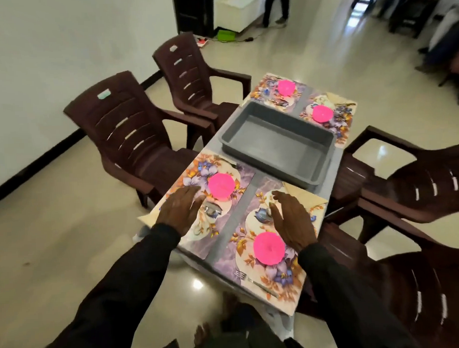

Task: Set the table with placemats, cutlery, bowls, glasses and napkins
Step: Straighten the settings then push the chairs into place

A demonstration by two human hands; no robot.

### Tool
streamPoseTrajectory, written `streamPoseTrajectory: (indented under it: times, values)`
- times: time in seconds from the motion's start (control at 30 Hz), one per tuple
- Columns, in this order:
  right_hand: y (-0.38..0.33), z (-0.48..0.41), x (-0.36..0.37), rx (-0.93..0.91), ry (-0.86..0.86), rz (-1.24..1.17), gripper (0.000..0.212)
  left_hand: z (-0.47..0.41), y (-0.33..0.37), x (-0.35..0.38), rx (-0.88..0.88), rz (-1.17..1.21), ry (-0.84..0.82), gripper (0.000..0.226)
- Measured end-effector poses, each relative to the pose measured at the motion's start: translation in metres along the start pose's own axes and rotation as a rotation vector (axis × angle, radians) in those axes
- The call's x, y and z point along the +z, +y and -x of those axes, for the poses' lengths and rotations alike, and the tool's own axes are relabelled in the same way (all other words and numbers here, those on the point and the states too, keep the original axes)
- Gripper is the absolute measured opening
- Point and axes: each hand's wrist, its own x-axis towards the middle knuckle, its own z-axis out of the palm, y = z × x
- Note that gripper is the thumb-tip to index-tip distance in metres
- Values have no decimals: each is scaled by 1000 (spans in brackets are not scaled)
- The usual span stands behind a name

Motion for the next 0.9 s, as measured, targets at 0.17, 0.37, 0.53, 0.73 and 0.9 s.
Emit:
streamPoseTrajectory:
  times: [0.17,0.37,0.53,0.73,0.9]
  values:
    - [46,-64,-18,148,83,4,36,-111,-1,2,-3,58,-48,67]
    - [113,-134,-28,306,80,-32,38,-220,-3,30,51,-2,-106,66]
    - [166,-179,-43,384,77,-24,37,-301,-9,63,37,-57,-177,31]
    - [238,-226,-44,625,43,-124,38,-385,-25,114,-100,70,-290,39]
    - [287,-253,-22,883,30,-311,33,-440,-39,167,-274,194,-388,49]
